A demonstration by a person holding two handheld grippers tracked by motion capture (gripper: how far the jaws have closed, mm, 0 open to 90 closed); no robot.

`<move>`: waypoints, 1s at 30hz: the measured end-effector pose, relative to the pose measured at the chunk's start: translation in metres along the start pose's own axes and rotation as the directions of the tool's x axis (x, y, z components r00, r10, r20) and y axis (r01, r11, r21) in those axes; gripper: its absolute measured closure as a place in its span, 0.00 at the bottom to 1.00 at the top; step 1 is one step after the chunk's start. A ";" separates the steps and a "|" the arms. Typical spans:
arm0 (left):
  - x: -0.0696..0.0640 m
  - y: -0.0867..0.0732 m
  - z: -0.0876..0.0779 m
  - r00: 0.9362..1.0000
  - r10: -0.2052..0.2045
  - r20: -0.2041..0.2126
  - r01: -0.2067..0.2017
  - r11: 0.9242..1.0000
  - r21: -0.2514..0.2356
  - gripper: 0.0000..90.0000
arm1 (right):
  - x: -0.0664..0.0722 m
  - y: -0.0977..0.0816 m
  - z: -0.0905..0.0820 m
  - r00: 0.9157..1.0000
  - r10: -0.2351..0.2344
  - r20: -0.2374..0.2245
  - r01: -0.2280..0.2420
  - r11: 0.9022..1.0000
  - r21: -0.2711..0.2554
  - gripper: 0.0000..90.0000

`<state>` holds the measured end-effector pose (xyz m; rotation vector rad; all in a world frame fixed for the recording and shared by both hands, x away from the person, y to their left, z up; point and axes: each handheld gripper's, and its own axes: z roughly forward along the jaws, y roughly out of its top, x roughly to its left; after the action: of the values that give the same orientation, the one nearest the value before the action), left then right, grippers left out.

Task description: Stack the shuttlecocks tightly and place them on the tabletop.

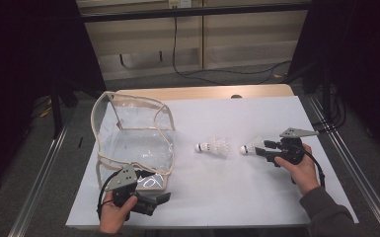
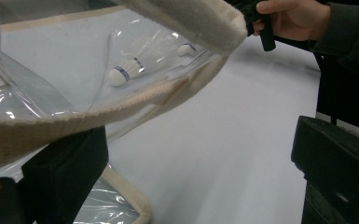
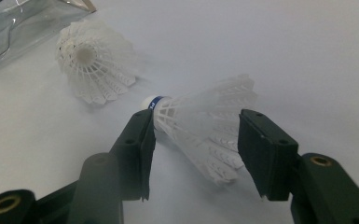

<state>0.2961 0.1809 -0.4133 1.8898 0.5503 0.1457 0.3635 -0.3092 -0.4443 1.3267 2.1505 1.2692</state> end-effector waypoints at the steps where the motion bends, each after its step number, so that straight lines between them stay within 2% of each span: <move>1: 0.000 0.000 0.000 1.000 0.000 0.000 0.000 1.000 0.000 0.04 | 0.000 0.000 0.000 1.000 -0.005 0.000 0.005 1.000 0.007 0.50; 9: 0.000 0.000 0.000 1.000 0.001 0.000 -0.001 1.000 0.001 0.04 | 0.003 -0.004 0.007 0.999 -0.037 0.005 0.037 0.998 0.043 0.50; 12: 0.000 0.000 0.000 1.000 0.000 -0.001 0.000 1.000 -0.001 0.04 | 0.005 -0.004 0.010 0.998 -0.063 0.007 0.063 0.996 0.065 0.53; 15: 0.000 0.000 0.000 1.000 0.001 0.000 -0.001 1.000 0.001 0.04 | 0.005 -0.004 0.012 0.997 -0.079 0.001 0.079 0.995 0.066 0.58; 23: 0.000 0.000 0.000 1.000 0.001 0.000 -0.001 1.000 0.001 0.04 | 0.007 -0.004 0.014 0.993 -0.113 -0.022 0.114 0.991 0.072 0.76; 30: 0.000 0.000 0.000 1.000 0.001 -0.001 -0.001 1.000 0.002 0.04 | 0.007 -0.003 0.012 0.992 -0.105 -0.072 0.109 0.992 0.057 0.93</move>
<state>0.2962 0.1811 -0.4129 1.8920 0.5505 0.1468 0.3657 -0.2973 -0.4516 1.1886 2.2915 1.2336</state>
